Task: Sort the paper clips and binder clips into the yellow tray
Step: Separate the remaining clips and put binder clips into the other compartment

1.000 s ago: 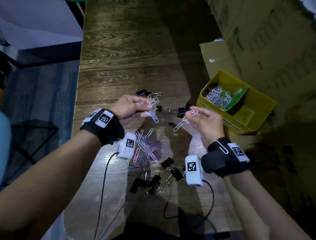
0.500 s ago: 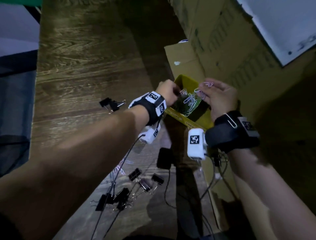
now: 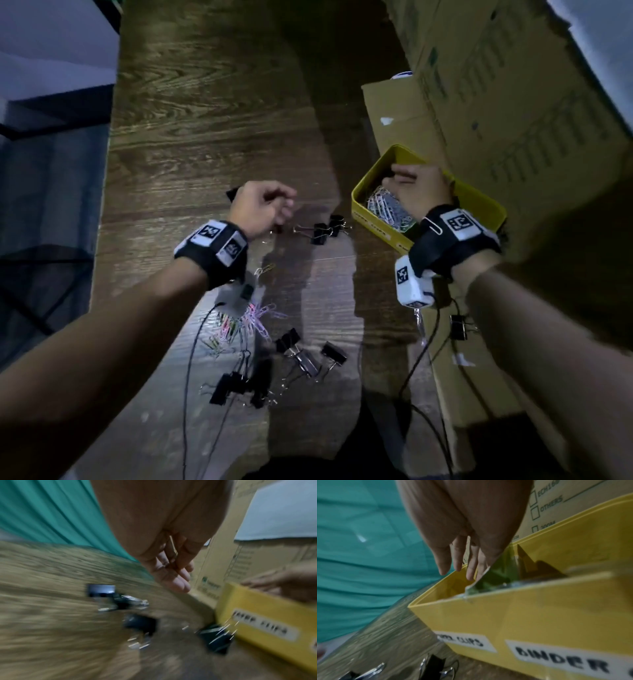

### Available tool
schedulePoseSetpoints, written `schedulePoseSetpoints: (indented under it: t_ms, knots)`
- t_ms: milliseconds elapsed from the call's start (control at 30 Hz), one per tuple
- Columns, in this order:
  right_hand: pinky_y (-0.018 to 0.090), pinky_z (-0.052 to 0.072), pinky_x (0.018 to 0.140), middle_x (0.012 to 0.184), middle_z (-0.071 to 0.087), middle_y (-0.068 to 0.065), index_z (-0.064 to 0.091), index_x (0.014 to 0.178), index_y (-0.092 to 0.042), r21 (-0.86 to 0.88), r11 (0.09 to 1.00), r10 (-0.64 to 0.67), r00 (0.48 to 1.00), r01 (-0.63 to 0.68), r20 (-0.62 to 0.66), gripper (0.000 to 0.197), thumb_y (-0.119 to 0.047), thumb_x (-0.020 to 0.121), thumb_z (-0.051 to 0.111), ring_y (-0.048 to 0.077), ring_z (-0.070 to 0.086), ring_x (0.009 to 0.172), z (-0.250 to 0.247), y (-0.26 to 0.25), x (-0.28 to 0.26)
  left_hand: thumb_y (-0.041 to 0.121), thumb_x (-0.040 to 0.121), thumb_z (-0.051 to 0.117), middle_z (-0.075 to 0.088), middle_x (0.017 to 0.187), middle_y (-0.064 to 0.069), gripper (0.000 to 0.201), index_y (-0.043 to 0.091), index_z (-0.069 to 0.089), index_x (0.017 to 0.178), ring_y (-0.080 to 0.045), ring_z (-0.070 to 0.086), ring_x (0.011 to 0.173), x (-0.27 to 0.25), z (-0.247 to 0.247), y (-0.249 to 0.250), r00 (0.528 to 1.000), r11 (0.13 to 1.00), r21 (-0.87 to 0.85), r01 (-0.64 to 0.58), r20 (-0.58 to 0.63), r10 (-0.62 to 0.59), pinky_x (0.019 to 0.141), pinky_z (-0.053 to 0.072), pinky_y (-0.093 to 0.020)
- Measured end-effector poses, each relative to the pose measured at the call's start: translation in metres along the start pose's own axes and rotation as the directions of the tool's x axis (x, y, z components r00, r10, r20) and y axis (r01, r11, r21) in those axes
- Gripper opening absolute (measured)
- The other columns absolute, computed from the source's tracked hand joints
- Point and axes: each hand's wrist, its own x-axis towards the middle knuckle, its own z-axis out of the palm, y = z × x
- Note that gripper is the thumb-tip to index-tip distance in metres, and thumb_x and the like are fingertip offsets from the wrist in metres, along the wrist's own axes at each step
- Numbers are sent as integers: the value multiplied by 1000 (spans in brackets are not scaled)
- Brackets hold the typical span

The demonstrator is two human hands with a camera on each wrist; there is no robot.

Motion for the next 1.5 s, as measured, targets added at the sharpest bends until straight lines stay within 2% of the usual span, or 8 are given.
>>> schedulePoseSetpoints:
  t_ms: [200, 300, 400, 567, 667, 967, 1233, 1500]
  knots:
    - [30, 53, 86, 98, 69, 3, 70, 106, -17, -2, 958, -283, 950, 286, -134, 21, -16, 86, 63, 10, 62, 86, 37, -5, -50, 3, 83, 51, 65, 106, -7, 28, 13, 67, 104, -28, 60, 96, -46, -46, -64, 990, 750, 646, -140, 107, 92, 83, 41, -20]
    - [30, 50, 89, 101, 66, -2, 69, 102, -22, -135, 928, -312, 922, 347, 228, 17, -21, 87, 64, 10, 61, 89, 78, 1, -99, 22, 91, 48, 45, 137, -8, 45, 24, 42, 135, -27, 44, 122, -65, -43, -92, 914, 633, 669, -389, 367, 174, 101, 39, -51]
    - [33, 42, 99, 121, 57, 2, 62, 116, -22, -286, 868, -142, 755, 406, 640, 29, -32, 89, 61, 16, 54, 109, 121, 14, -147, 44, 95, 33, 4, 157, 5, 57, 34, 9, 146, -20, 5, 142, -79, -33, -105, 839, 476, 746, -466, 543, -30, 114, 5, -55]
    - [29, 30, 105, 135, 45, -2, 52, 128, -31, -317, 781, -152, 656, 539, 739, 42, -46, 89, 55, 13, 45, 121, 155, 42, -201, 62, 89, 8, -7, 155, 9, 65, 33, 1, 146, -15, -13, 142, -103, -41, -122, 789, 385, 746, -544, 610, -69, 115, -4, -53]
    - [47, 26, 109, 132, 42, 0, 41, 133, -41, -391, 679, -149, 638, 622, 756, 48, -50, 88, 52, 20, 34, 126, 163, 58, -218, 69, 85, 11, -6, 155, 10, 68, 38, 0, 144, -14, -11, 143, -123, -60, -133, 784, 404, 707, -581, 619, 44, 115, -8, -49]
    - [46, 34, 103, 127, 40, 5, 36, 138, -29, -445, 684, -278, 770, 578, 574, 55, -30, 86, 55, 25, 39, 121, 183, 59, -218, 86, 65, 40, -17, 153, 5, 105, 46, -24, 137, -22, -14, 142, -153, -88, -170, 892, 446, 794, -413, 450, 25, 113, 0, -59]
    - [41, 40, 101, 128, 33, 13, 17, 144, -13, -627, 691, -100, 906, 360, 411, 109, -64, 64, 71, 30, 34, 120, 207, 32, -184, 73, 55, 67, 4, 155, -4, 117, 40, -1, 144, -34, 8, 141, -122, -66, -130, 953, 438, 879, -191, 272, -131, 105, 20, -64]
    - [41, 42, 104, 137, 39, 22, 39, 137, -4, -579, 702, -106, 865, 414, 490, 60, -11, 84, 67, 37, 40, 128, 225, 12, -175, 44, 71, 74, 35, 139, -12, 80, 26, 37, 139, -36, 40, 118, -126, -57, -125, 959, 524, 837, -157, 256, -121, 102, 38, -46]
